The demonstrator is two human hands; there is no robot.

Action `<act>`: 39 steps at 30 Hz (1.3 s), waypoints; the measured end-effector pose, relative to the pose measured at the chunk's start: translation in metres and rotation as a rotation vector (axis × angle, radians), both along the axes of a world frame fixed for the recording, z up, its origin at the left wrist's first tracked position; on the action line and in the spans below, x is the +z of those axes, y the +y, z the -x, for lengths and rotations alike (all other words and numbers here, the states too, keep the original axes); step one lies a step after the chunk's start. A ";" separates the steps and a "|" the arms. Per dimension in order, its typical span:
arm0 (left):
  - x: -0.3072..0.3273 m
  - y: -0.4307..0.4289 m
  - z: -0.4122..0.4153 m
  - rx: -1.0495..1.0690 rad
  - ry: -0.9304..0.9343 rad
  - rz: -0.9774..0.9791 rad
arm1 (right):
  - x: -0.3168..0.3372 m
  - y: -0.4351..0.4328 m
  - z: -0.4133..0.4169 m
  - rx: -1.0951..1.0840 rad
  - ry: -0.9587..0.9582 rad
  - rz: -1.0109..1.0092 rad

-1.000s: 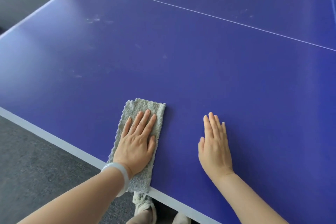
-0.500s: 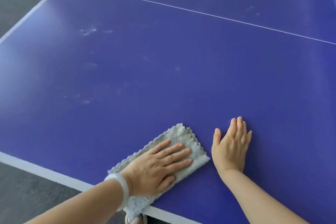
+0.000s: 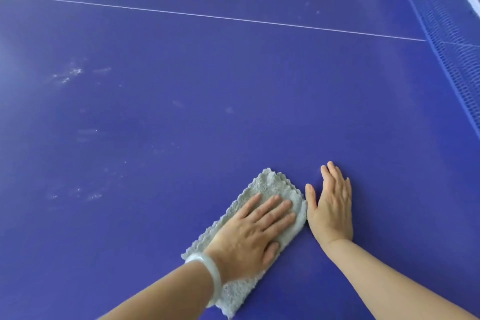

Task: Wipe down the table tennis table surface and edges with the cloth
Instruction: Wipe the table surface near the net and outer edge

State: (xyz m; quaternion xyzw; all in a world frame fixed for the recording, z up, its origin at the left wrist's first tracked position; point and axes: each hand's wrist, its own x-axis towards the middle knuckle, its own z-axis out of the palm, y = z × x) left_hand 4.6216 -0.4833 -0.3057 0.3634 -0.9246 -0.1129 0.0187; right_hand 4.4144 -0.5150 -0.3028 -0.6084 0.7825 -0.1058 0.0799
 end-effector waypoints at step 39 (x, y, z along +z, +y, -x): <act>0.003 -0.159 -0.044 0.391 -0.007 -0.060 | 0.026 -0.153 0.008 0.112 -0.105 -0.064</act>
